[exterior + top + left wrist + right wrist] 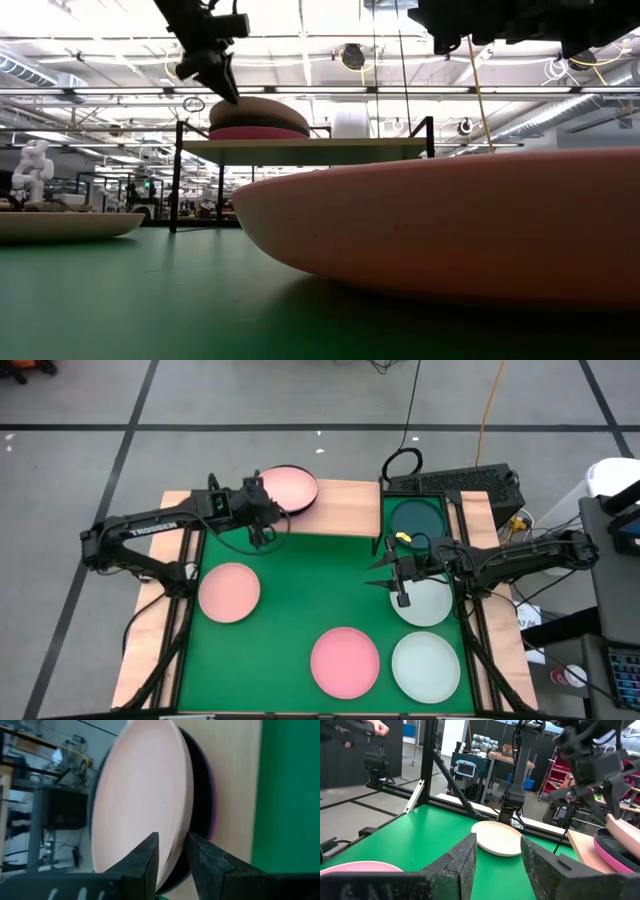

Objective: Place and stack plates onto a shelf
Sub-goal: Stack the bottom light pink plate on top of the black plate on the shelf, then stack the green plate on top of the light pink plate on the shelf

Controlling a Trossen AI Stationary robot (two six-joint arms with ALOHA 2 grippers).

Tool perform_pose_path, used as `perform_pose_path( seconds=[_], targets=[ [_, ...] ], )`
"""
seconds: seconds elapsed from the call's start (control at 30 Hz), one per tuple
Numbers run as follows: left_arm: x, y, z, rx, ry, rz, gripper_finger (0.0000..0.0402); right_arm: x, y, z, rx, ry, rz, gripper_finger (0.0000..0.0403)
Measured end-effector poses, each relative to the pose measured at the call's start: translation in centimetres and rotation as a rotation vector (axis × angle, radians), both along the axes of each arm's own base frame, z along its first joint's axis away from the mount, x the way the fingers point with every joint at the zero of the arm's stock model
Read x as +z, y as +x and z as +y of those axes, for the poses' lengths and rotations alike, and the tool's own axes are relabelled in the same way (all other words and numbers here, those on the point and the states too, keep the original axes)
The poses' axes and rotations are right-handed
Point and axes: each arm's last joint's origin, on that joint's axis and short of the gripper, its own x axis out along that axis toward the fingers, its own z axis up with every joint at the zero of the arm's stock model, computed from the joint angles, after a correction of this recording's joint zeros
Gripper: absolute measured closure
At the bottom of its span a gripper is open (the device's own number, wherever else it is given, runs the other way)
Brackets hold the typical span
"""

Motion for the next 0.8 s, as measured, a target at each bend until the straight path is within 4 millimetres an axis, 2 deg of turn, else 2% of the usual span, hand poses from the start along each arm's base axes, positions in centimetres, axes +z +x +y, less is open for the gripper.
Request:
perform_pose_path(
  seconds=[0.37,0.5,0.7,0.8],
  targets=[
    [1.5,-1.1,-1.8,0.001,0.027,-0.071,0.0293,0.0,0.0,0.0,0.0,-0.002,-0.001,0.0268],
    [3.1,-2.0,-3.4,0.009,0.01,-0.214,0.0293,-0.1,0.0,0.0,-0.017,0.017,0.012,0.0268],
    [6.1,-5.5,-6.8,-0.013,-0.145,-0.506,0.0293,-0.9,0.0,-0.7,-0.231,0.033,0.103,0.0268],
    [5.9,-7.1,-8.1,-0.029,-0.215,-0.571,0.0293,-1.0,0.0,-0.7,-0.262,0.02,0.205,0.0268]
  ],
)
